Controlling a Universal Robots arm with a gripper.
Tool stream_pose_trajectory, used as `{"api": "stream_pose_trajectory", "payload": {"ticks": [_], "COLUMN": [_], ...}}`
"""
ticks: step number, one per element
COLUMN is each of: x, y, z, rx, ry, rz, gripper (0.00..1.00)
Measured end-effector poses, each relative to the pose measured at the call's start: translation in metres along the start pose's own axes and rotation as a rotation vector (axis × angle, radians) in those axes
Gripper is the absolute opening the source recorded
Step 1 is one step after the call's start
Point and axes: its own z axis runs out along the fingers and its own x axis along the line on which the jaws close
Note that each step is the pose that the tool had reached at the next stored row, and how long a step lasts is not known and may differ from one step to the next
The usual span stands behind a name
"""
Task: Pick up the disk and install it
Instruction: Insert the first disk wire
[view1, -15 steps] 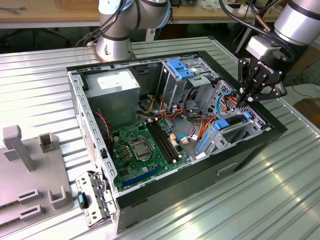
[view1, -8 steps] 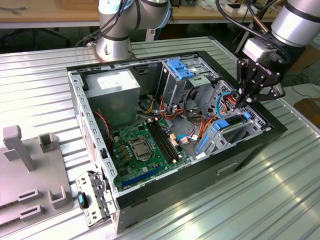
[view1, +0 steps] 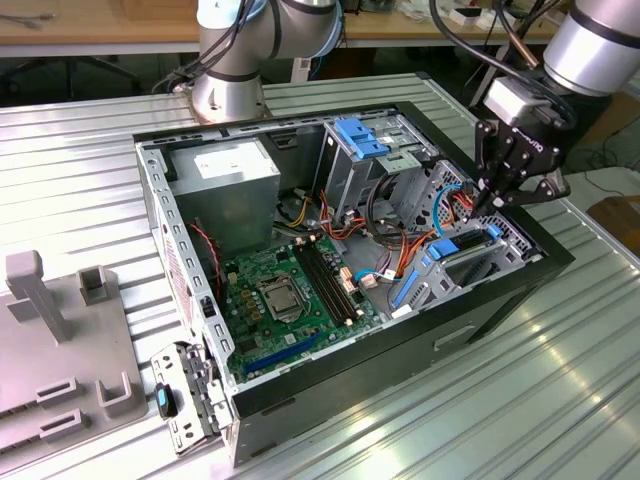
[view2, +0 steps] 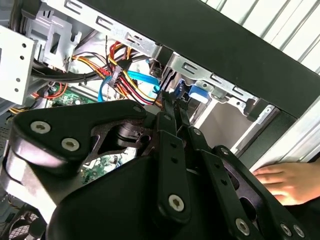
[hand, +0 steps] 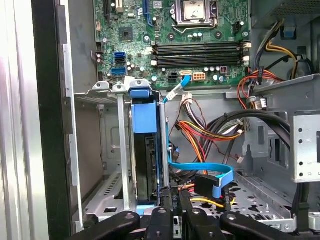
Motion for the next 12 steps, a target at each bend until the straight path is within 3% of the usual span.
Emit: {"api": "stream_pose_trajectory", "payload": {"ticks": [5,9,12], "x": [0.0046,0.0057,0.0105], "y": [0.0048,0.0048,0.0048], "z": [0.0012,0.0020,0.0029], "rx": [0.0007,0.0019,0.0018], "ry": [-0.0025,-0.0081,-0.0120], "rz": [0.001,0.001,0.001], "gripper": [0.17,0.17,0.17]}}
